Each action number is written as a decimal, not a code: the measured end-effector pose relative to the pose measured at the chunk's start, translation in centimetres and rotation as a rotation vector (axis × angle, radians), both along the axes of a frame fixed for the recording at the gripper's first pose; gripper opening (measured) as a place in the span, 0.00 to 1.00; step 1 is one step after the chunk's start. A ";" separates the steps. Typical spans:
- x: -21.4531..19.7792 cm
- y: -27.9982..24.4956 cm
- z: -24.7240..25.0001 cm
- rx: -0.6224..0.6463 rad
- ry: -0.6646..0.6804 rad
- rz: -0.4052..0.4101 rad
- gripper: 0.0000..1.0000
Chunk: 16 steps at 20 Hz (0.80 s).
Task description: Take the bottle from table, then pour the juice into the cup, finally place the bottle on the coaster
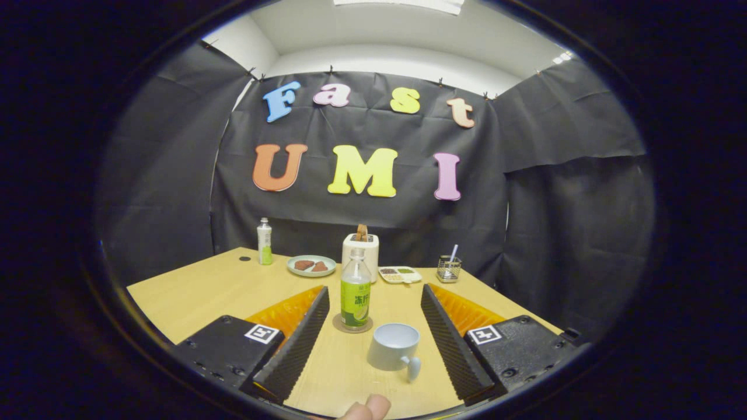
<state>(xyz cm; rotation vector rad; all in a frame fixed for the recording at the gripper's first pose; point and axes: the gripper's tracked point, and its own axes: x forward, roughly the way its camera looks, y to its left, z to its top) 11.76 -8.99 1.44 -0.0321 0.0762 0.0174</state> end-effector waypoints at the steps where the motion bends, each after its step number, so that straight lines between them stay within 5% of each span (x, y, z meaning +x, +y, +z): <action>1: -1.0 0.1 -0.1 0.008 0.009 0.009 1.00; 16: -13.2 -2.5 1.5 0.042 -0.018 -0.003 1.00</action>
